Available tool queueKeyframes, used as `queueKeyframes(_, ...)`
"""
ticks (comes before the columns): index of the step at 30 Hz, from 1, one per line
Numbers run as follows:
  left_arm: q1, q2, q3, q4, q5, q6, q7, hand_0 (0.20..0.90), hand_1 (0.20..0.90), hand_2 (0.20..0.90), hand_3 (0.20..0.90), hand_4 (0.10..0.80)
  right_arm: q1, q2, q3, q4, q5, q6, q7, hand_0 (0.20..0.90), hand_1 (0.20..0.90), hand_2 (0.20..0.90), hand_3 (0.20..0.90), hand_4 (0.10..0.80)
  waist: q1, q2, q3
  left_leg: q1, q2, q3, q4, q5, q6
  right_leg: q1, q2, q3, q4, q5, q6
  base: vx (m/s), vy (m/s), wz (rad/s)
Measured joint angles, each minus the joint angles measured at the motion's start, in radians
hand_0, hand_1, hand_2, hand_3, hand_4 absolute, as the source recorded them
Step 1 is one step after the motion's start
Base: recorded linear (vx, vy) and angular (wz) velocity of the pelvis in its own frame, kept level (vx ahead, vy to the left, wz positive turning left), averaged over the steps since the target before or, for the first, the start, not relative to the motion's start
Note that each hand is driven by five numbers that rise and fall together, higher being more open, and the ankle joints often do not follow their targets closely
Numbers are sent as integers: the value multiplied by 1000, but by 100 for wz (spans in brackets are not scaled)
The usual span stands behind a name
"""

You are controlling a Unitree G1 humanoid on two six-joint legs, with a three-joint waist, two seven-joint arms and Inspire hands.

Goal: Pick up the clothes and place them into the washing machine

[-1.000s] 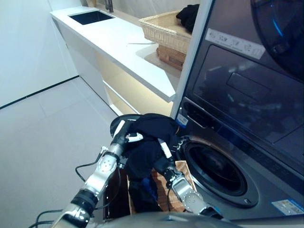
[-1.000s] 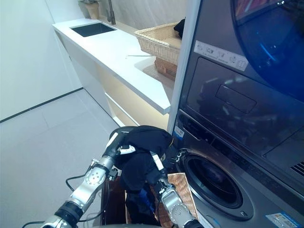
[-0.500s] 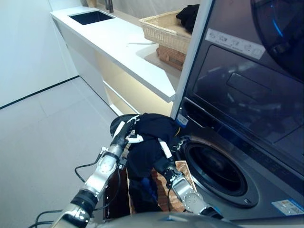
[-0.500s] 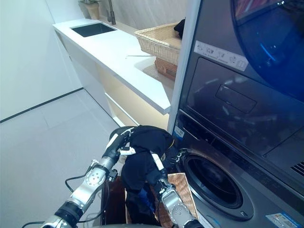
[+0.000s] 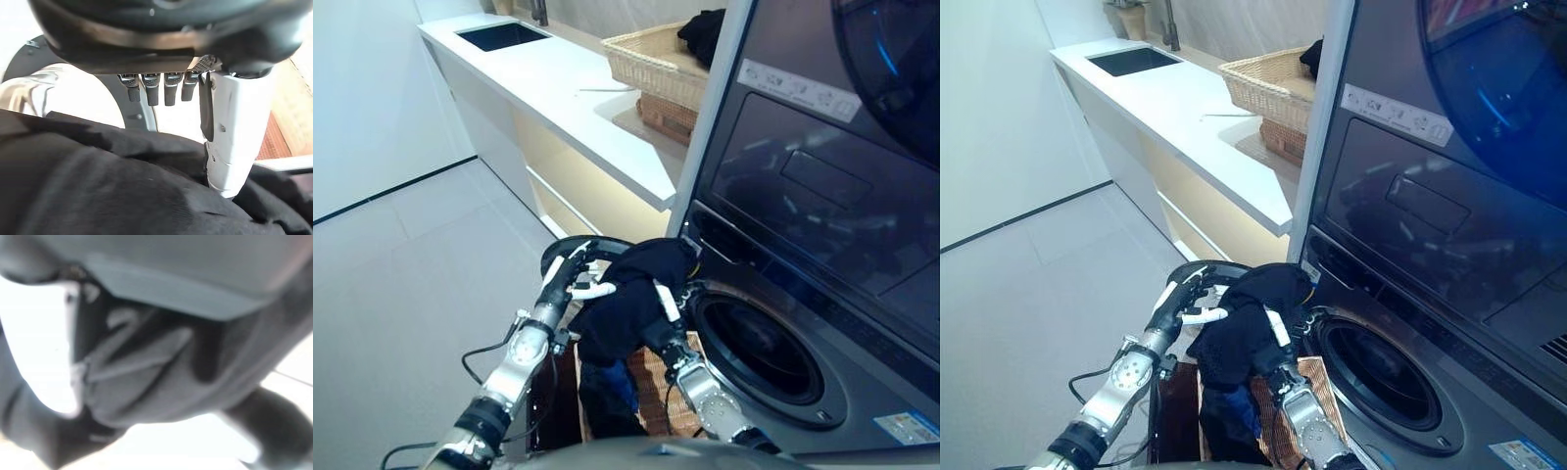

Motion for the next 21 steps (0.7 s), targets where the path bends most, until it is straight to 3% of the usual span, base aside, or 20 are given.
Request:
queueKeyframes(15,61,18,127,37,-118,-8,-5,900,900,900,900,800,80,-32,-126,-8,7,-18,6,200,200,200,200,300,-5,2,-1,0,0,1,0,0,0,-1,0,1,0,0,0,0,0,0)
queueKeyframes(21,77,11,200,71,-197,-30,10,900,900,900,900,800,123,-42,-166,92,-35,-14,24,200,200,200,200,300,-13,2,-3,-1,0,2,0,0,0,-2,0,2,0,0,0,0,0,0)
